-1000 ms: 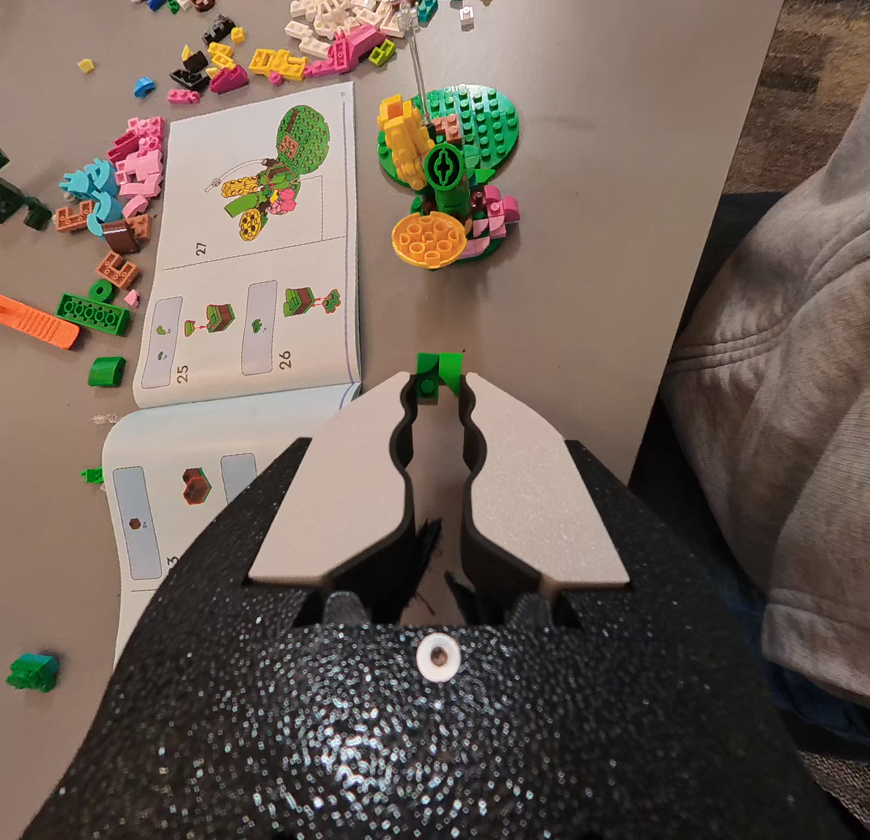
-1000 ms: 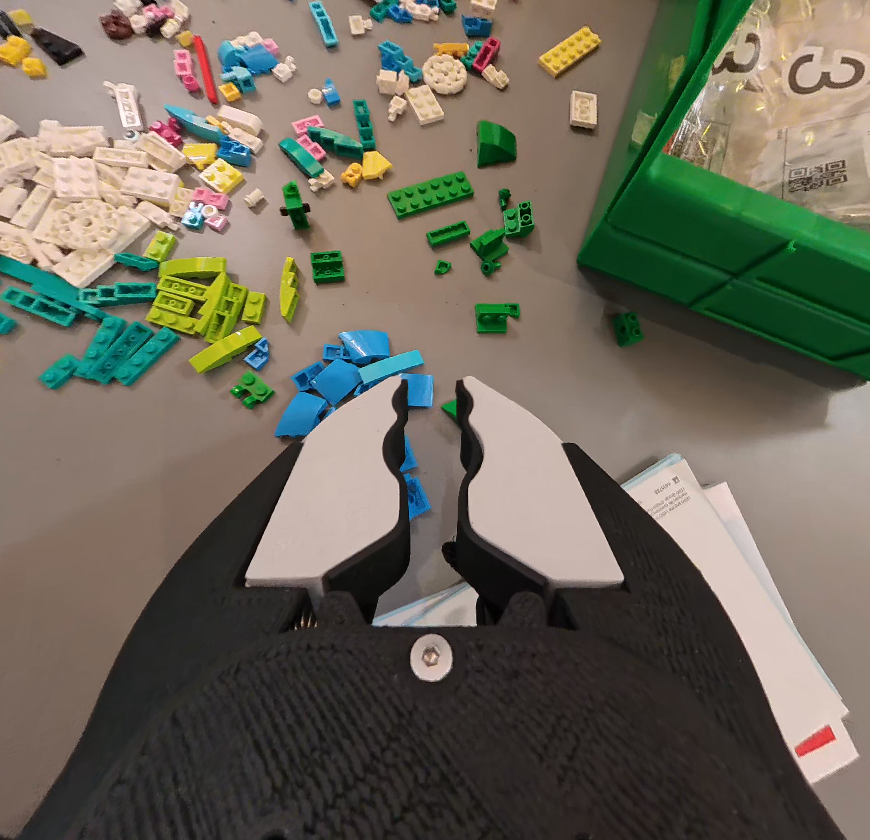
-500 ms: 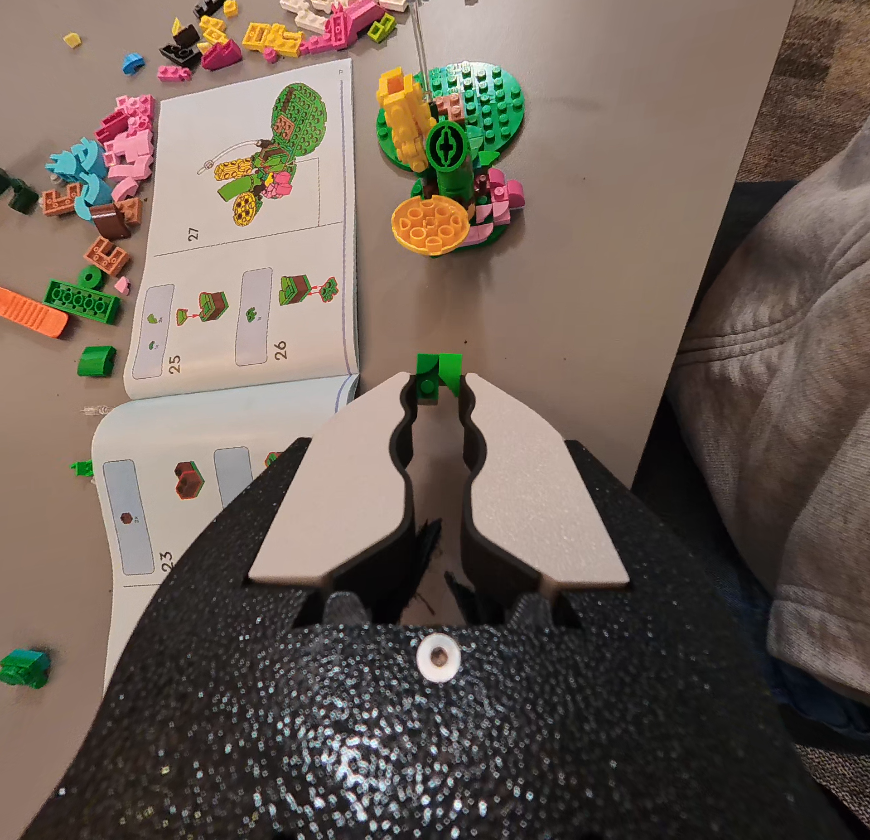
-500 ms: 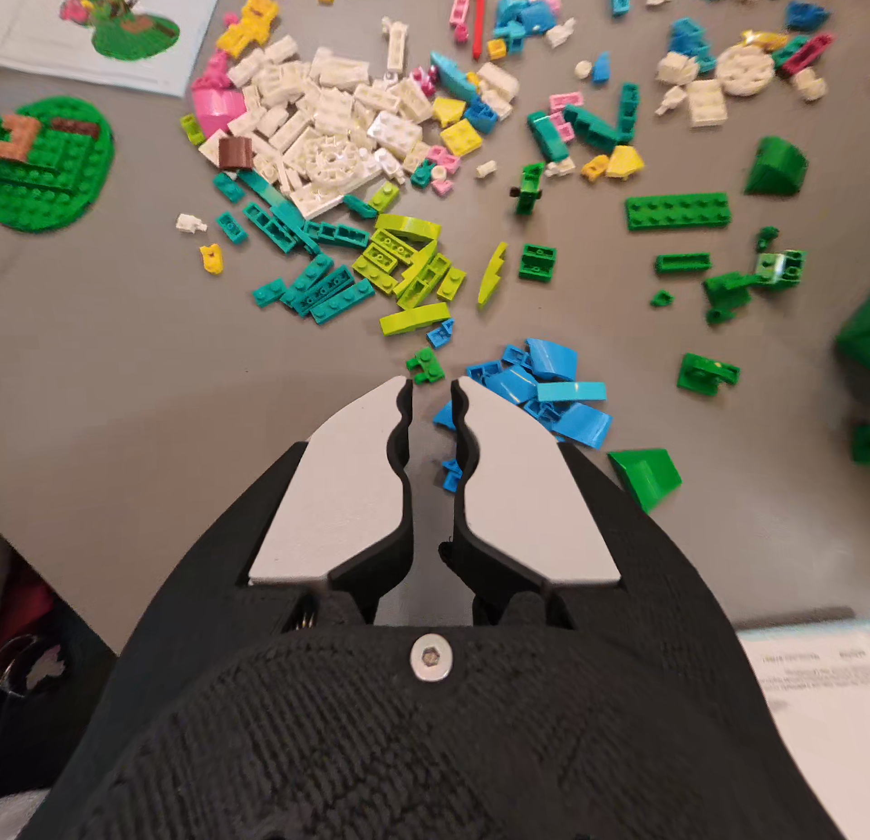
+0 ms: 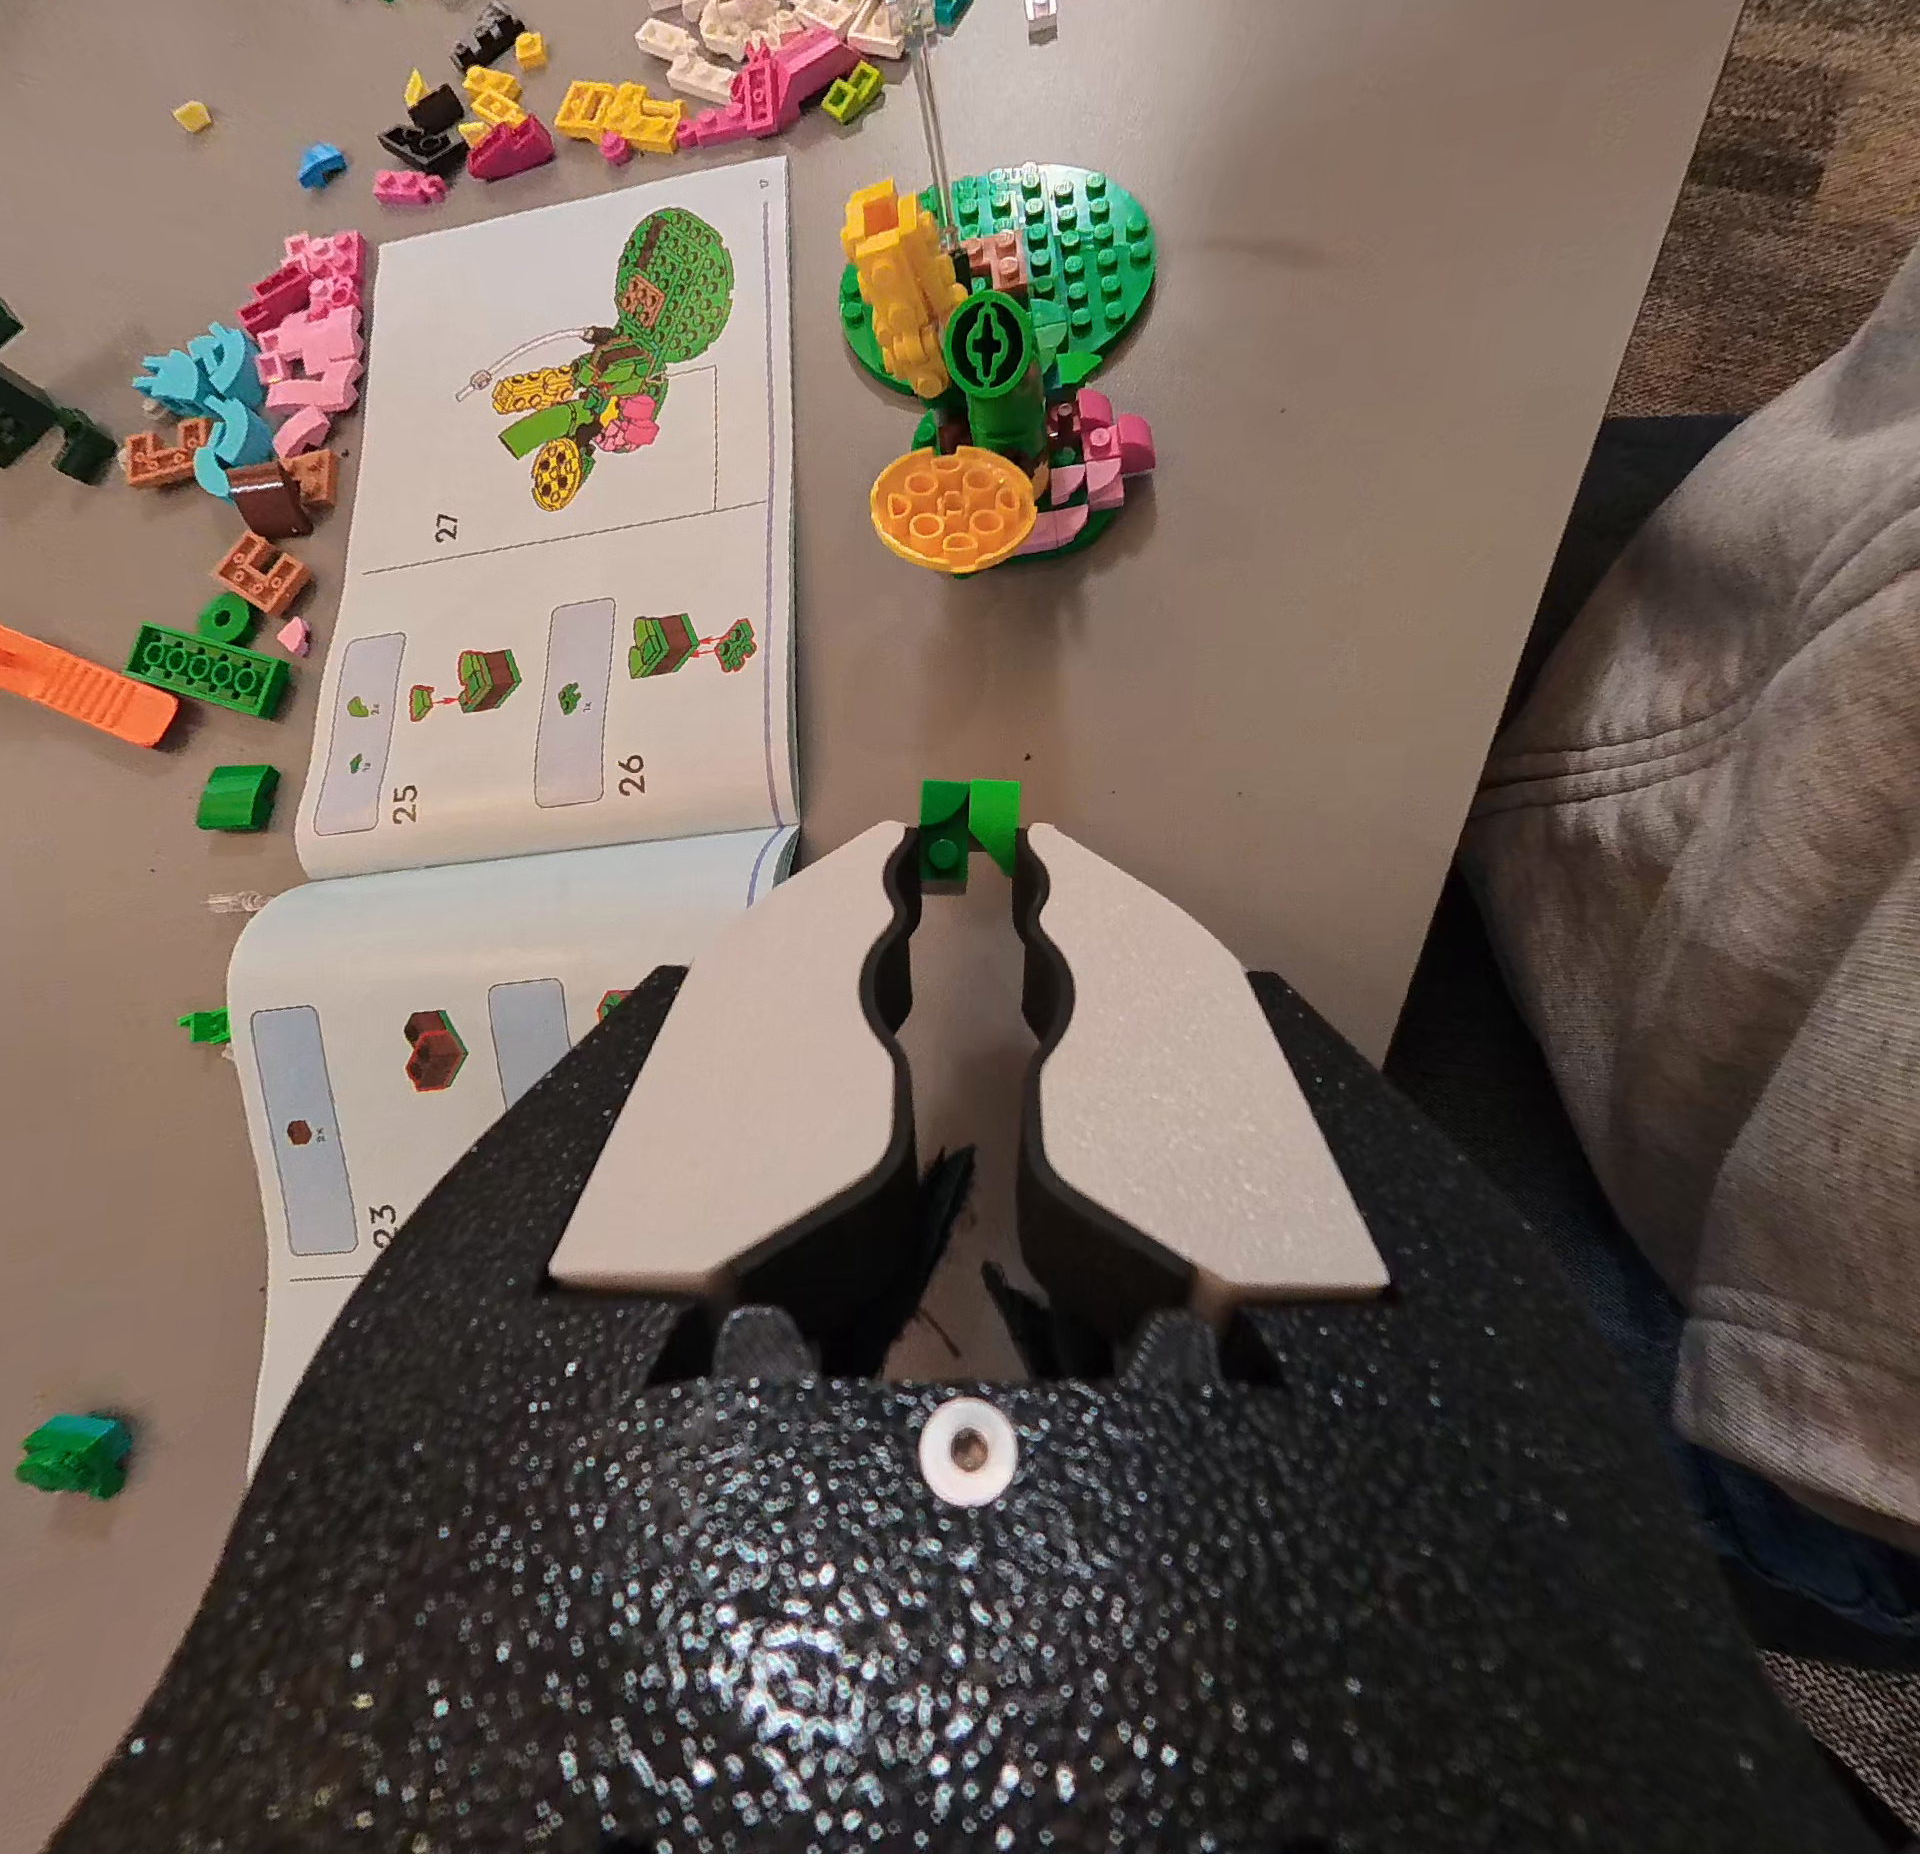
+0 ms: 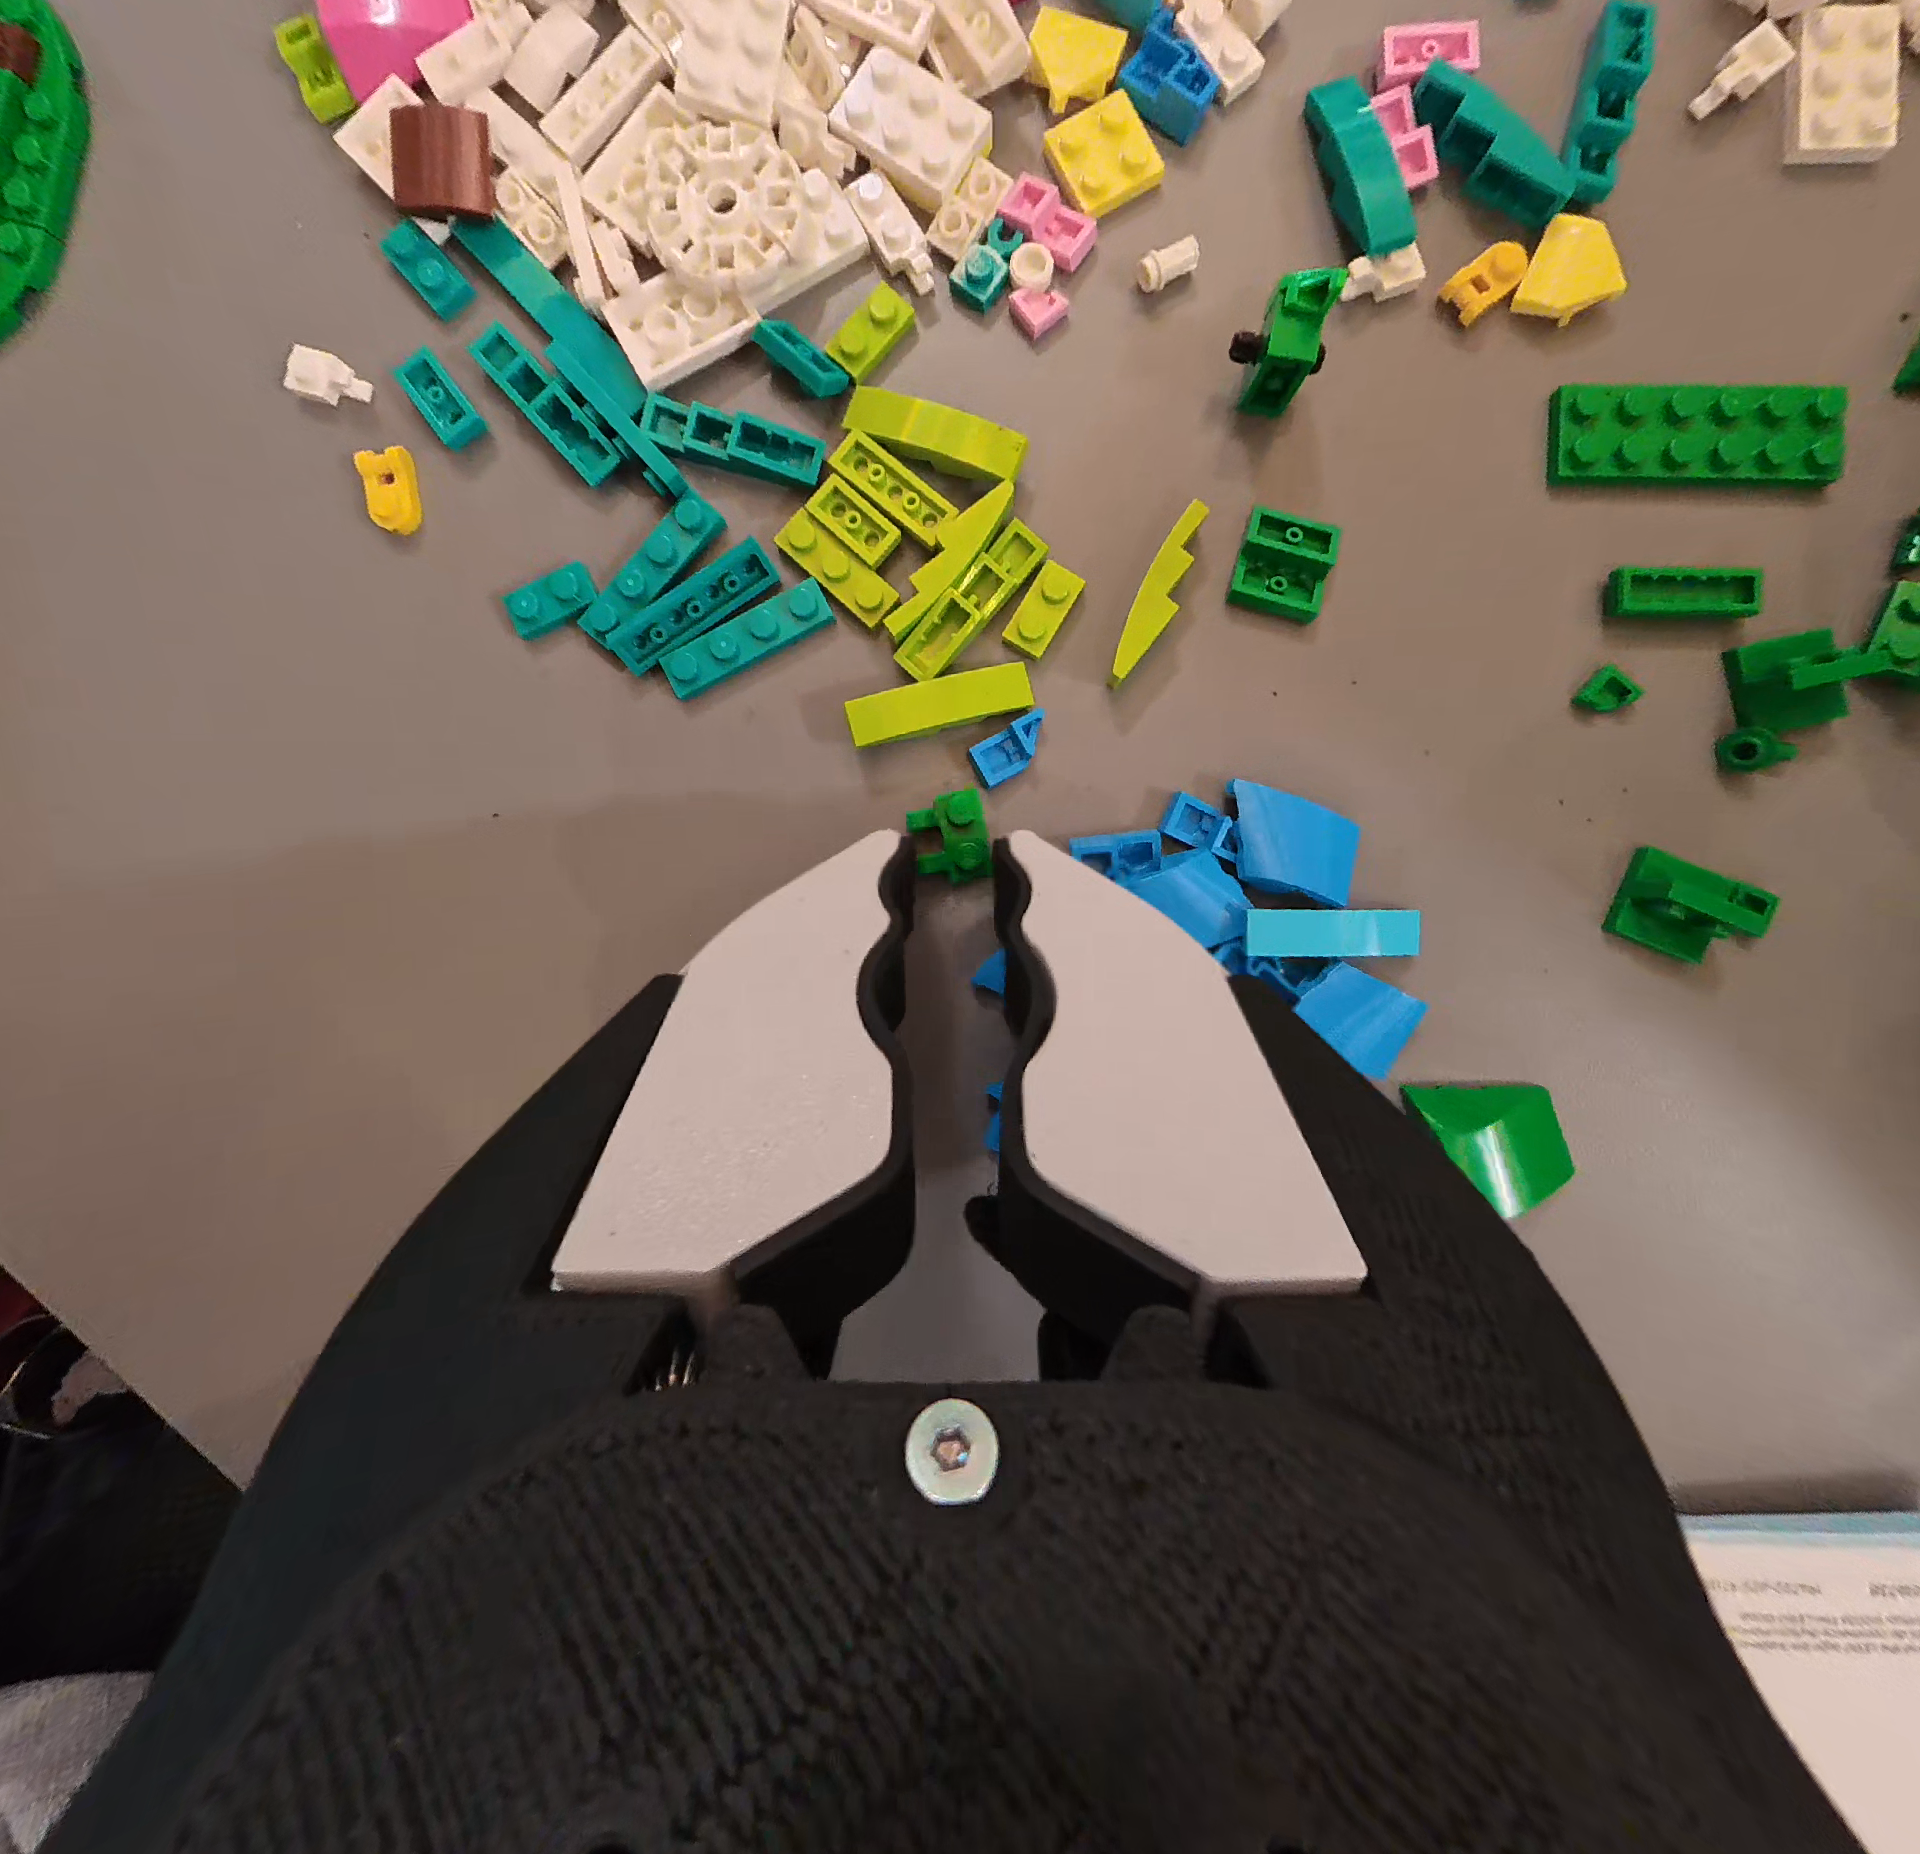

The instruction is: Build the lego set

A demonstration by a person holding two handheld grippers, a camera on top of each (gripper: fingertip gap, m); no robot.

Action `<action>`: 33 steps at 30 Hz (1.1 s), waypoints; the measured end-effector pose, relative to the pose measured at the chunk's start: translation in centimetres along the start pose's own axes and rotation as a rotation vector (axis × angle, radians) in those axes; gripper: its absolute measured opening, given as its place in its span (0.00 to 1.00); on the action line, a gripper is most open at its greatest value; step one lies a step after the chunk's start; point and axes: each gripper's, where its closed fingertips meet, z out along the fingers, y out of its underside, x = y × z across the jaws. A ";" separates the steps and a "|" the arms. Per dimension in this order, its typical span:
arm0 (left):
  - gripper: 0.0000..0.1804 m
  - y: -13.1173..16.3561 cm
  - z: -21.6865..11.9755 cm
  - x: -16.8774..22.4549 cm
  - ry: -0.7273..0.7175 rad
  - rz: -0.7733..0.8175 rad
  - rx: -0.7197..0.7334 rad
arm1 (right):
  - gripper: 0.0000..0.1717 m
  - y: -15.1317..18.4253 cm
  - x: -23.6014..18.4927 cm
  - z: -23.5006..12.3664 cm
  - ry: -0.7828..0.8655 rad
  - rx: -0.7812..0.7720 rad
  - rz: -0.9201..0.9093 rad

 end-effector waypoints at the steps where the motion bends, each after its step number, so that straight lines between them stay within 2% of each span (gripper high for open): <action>1: 0.09 0.0 0.0 0.0 -0.001 0.001 0.001 | 0.07 0.1 -0.1 -0.1 -0.001 -0.001 -0.003; 6: 0.09 -0.1 -0.1 0.0 0.001 0.001 0.007 | 0.07 -0.3 -1.5 -0.5 -0.025 0.027 -0.021; 9: 0.09 -0.3 -0.1 0.2 0.011 -0.003 0.023 | 0.07 -1.5 -3.7 -0.7 -0.074 0.066 -0.066; 17: 0.09 -1.1 -0.3 0.8 0.046 -0.011 0.066 | 0.07 -5.0 -16.0 1.2 -0.351 0.099 -0.410; 22: 0.09 -2.1 -0.8 1.4 0.084 -0.015 0.128 | 0.07 -6.6 -21.7 2.4 -0.458 0.095 -0.582; 27: 0.09 -3.0 -1.1 1.9 0.111 -0.014 0.173 | 0.07 -7.1 -24.3 3.5 -0.474 0.078 -0.692; 33: 0.09 -3.9 -1.1 2.7 0.145 -0.003 0.207 | 0.07 -7.2 -25.0 4.1 -0.497 0.074 -0.743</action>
